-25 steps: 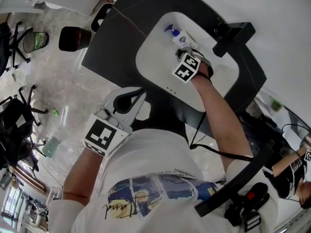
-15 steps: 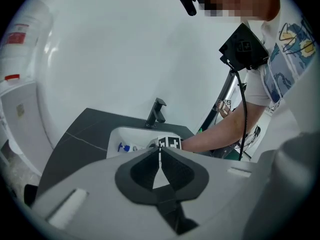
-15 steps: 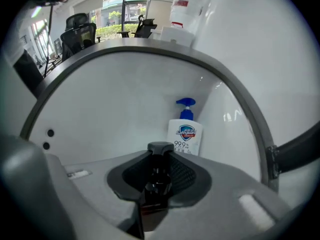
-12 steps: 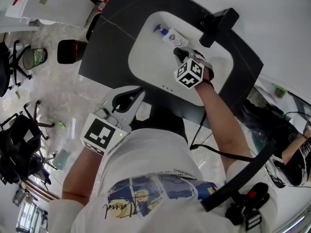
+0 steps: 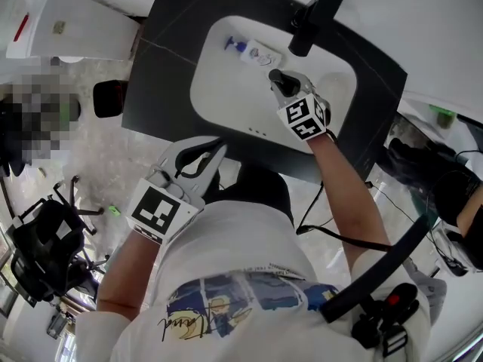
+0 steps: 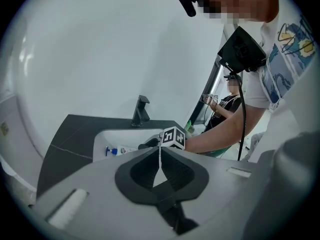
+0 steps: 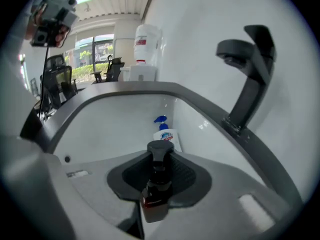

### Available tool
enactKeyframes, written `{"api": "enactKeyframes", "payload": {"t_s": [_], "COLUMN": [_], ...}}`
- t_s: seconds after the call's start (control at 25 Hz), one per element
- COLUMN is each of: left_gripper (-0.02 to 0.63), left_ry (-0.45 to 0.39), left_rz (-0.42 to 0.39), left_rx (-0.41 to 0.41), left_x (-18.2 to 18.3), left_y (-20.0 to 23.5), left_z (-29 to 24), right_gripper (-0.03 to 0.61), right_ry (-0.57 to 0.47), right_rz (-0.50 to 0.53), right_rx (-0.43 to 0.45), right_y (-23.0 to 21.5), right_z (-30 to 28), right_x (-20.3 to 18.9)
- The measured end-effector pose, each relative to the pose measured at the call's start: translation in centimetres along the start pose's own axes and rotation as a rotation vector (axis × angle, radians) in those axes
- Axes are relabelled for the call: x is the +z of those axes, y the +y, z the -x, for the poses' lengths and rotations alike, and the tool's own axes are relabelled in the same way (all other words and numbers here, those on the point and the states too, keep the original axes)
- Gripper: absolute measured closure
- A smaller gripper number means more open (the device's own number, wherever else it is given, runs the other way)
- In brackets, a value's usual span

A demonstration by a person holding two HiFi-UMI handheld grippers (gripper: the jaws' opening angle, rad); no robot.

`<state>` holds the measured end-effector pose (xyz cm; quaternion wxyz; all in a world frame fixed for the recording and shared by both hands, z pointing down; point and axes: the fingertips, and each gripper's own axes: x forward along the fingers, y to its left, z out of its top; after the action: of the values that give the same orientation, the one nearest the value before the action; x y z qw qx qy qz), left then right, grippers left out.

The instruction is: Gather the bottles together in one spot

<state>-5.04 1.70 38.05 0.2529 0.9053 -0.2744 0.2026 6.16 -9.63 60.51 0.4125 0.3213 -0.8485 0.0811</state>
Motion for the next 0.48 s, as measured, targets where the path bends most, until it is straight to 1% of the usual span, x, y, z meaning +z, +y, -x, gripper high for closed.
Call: {"api": "enactKeyframes", "payload": {"t_s": [0.12,0.2,0.32,0.48], "left_gripper": [0.597,0.597,0.597,0.597], "left_ry": [0.010,0.017,0.011,0.003], "left_rz": [-0.022,-0.046,-0.057,-0.089], "left_rx": [-0.017,-0.025,-0.053,-0.091], "left_x": [-0.1,-0.6,0.1,0.7], "left_y": [-0.6,-0.9,-2.0,-3.1], "left_z": [-0.2,-0.3,-0.7,-1.0], "right_gripper": [0.495,0.495,0.495,0.495], "right_ry": [-0.075,-0.121,-0.173,-0.235], "right_rz": [-0.122,-0.184,-0.242,-0.280], "right_rx": [-0.028,-0.057,-0.105,-0.162], "right_y": [-1.0,-1.9,-3.2,-5.1], "right_z": [1.7,3.2,5.7,9.3], "right_x": [0.7,1.3,1.6,2.3]}}
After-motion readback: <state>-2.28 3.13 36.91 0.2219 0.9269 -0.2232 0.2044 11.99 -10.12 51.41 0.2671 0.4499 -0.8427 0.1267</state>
